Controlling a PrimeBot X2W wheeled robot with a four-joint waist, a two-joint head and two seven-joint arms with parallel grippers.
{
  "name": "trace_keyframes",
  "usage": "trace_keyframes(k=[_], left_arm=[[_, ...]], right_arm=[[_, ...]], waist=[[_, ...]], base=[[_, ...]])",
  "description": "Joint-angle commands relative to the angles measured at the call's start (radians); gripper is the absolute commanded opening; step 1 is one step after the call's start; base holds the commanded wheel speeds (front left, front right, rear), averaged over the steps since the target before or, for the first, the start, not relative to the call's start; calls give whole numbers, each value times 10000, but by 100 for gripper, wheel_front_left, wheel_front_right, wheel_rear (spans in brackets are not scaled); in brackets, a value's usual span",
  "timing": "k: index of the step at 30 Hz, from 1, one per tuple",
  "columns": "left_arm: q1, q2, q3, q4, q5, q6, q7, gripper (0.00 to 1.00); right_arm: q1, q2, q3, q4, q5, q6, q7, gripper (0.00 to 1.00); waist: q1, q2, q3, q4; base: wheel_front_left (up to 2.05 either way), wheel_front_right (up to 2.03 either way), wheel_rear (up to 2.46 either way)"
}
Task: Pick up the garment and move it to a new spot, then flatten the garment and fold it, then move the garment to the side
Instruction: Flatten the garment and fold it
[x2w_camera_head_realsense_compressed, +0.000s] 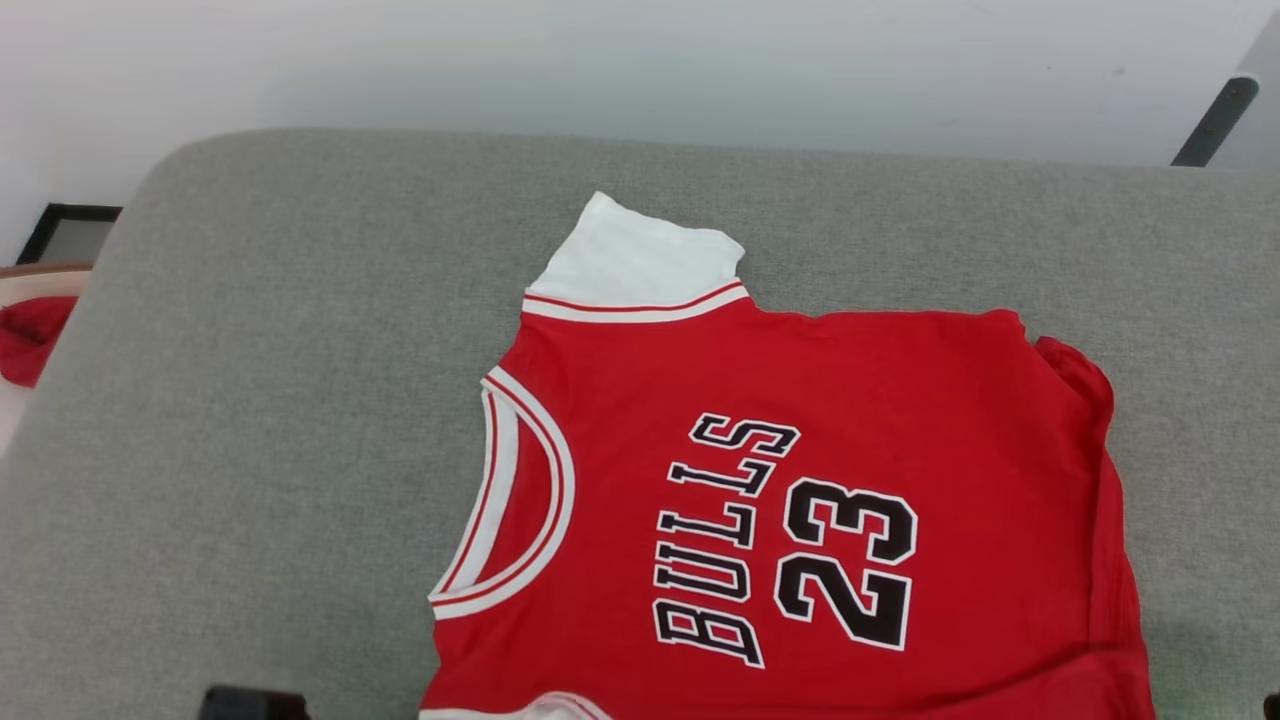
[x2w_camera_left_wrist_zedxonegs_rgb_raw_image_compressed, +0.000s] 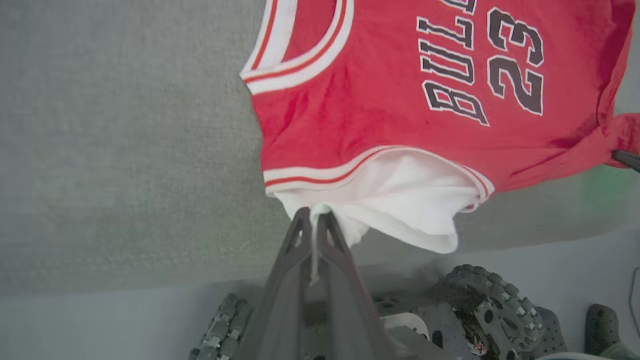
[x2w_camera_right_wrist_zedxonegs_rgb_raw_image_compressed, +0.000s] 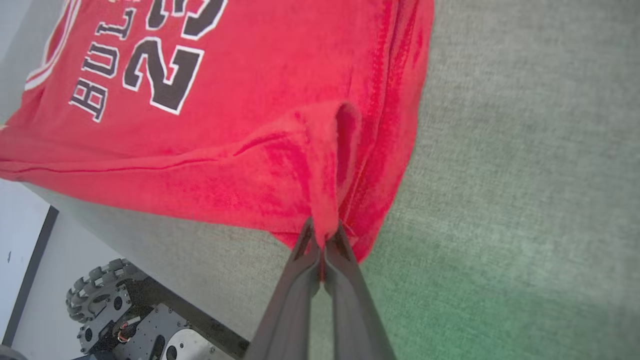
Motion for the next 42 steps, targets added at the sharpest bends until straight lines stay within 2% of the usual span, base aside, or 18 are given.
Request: trace_keyframes(k=[1, 3, 7, 11, 17, 23, 28, 33, 35, 37, 38, 39, 40, 42], left_arm=[[-384, 281, 58, -53, 452, 146, 115, 0], [-554, 380, 68, -72, 647, 146, 192, 0], [-1478, 760, 101, 110, 1722, 98, 687, 0], [-2500, 854, 117, 561, 2731, -323, 1381, 0], [-3849, 251, 139, 1740, 3575, -1440, 2357, 0], [-4718, -793, 2, 3351, 3900, -2725, 3061, 0], [-4981, -1616, -87, 4850, 3645, -3759, 3368, 0], [-4995, -2202, -148, 6170, 3407, -4493, 3454, 0], [-4961, -2390, -109, 6542, 3290, -4653, 3409, 15], [-4930, -2537, -46, 6805, 3129, -4788, 3310, 41], [-4917, -2574, 11, 6924, 3102, -4783, 3262, 59], [-4910, -2601, 41, 6996, 3051, -4792, 3190, 80], [-4898, -2629, 79, 7036, 3010, -4822, 3139, 100], [-4837, -2649, 128, 7059, 2920, -4842, 3064, 100]], right_arm=[[-43, 162, -368, -157, -119, -10, 187, 0], [-115, 250, -545, -229, -173, -10, 271, 0], [-437, 592, -1126, -423, -578, -10, 778, 0], [-916, 999, -1607, -528, -1108, -12, 1353, 0], [-1803, 1690, -2087, -441, -1952, -10, 2191, 0], [-2585, 2200, -2317, -30, -2525, -10, 2950, 0], [-3102, 2585, -2291, 328, -2838, -10, 3430, 0], [-3449, 2890, -2203, 657, -3116, -10, 3859, 0], [-3512, 2970, -2205, 744, -3149, -10, 3953, 20], [-3561, 3022, -2215, 787, -3161, -10, 4016, 36], [-3588, 3056, -2221, 808, -3147, -10, 4064, 56], [-3634, 3068, -2216, 820, -3152, -10, 4112, 97], [-3695, 3077, -2219, 819, -3164, -10, 4146, 100], [-3730, 3106, -2244, 806, -3102, -10, 4196, 100]], waist=[[0, 0, 46, -62], [0, 0, 61, -86], [0, 0, 85, -164], [0, 0, 162, -278], [0, 0, 417, -454], [0, 0, 608, -552], [0, 0, 732, -608], [0, 0, 818, -648], [0, 0, 824, -646], [0, 0, 811, -636], [0, 0, 797, -629], [0, 0, 775, -622], [0, 0, 743, -615], [0, 0, 655, -596]], base=[[0, 0, 0], [0, 0, 0], [0, 0, 0], [0, 0, 0], [0, 0, 0], [0, 0, 0], [0, 0, 0], [0, 0, 0], [0, 0, 0], [0, 0, 0], [0, 0, 0], [0, 0, 0], [0, 0, 0], [0, 0, 0]])
